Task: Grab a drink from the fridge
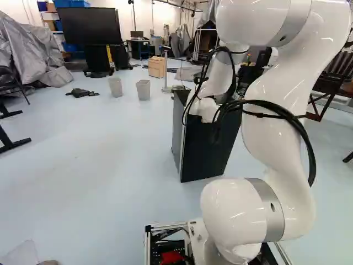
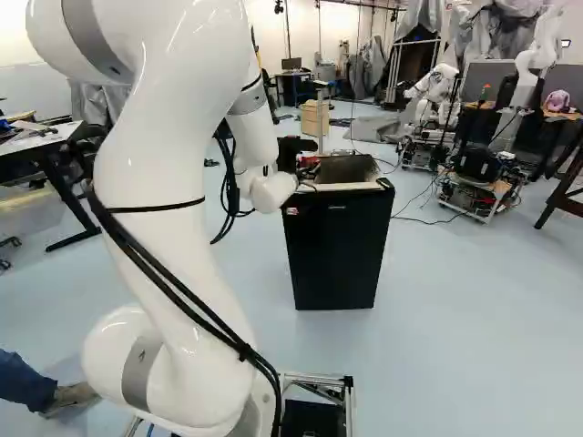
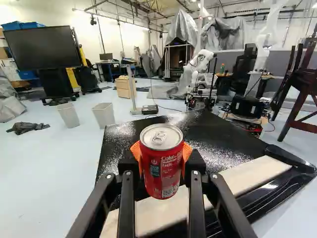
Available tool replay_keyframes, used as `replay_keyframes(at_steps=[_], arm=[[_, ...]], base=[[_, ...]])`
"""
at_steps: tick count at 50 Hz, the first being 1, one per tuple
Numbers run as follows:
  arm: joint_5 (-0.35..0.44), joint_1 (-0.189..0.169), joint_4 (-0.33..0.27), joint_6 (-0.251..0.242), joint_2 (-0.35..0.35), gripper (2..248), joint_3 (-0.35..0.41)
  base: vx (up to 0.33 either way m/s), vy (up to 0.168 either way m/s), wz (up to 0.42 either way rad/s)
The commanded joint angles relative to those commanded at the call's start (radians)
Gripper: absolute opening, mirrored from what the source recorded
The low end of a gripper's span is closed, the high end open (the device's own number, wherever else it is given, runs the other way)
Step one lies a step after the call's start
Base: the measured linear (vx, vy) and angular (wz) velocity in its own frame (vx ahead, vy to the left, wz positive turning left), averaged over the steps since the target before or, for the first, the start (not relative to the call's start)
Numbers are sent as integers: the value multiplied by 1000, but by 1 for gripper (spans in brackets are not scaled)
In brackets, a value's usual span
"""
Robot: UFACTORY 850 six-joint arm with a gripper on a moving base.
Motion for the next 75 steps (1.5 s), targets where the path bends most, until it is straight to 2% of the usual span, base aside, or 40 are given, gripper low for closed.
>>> replay_keyframes(at_steps=[39,57,75], arm=[[-11,5,-7,1,48,97,29],[-35,15,-21,3,109,97,93],[-72,32,-44,6,206,97,193]], base=[[0,0,0],[0,0,0],[0,0,0]])
